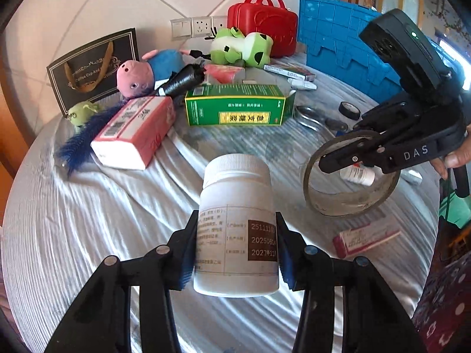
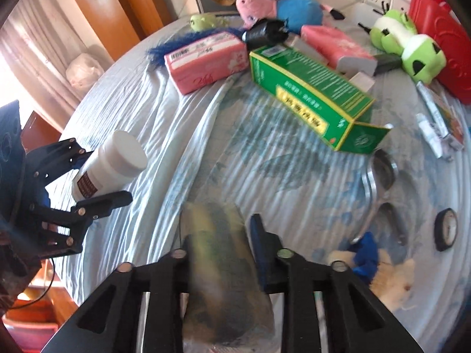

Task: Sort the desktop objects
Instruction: 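Grasp the white pill bottle with the left tool while the right tool grasps the tape roll, then carry the pill bottle and tape roll into the blue crate and release them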

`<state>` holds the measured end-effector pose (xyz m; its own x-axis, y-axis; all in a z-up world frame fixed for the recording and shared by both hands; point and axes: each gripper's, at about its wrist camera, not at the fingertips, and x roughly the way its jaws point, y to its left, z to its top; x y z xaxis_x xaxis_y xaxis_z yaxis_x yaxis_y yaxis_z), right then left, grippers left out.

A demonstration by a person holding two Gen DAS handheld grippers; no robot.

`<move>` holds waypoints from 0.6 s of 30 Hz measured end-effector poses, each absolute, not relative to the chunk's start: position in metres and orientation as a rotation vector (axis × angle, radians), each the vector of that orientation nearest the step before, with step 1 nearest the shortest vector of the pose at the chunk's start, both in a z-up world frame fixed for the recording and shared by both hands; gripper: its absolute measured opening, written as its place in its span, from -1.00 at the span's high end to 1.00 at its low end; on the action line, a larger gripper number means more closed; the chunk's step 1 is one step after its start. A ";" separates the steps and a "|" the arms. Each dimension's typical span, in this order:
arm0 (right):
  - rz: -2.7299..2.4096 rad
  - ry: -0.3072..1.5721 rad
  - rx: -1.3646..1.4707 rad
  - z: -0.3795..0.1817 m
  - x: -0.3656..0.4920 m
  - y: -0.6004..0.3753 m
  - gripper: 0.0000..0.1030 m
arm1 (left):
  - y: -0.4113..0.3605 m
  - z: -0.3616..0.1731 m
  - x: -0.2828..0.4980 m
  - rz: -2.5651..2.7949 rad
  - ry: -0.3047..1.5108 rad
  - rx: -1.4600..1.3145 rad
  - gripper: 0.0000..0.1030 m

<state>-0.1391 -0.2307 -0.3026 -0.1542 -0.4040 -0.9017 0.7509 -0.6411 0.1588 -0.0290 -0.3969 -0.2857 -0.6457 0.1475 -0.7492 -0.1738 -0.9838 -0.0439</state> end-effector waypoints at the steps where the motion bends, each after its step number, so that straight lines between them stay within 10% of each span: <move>1: -1.889 0.429 1.317 -0.300 -0.139 -0.229 0.58 | -0.395 -0.283 -0.030 2.704 0.045 -1.218 0.11; 18: -2.070 0.358 1.137 -0.225 -0.151 -0.192 0.65 | -0.360 -0.220 -0.049 2.769 0.092 -1.040 0.11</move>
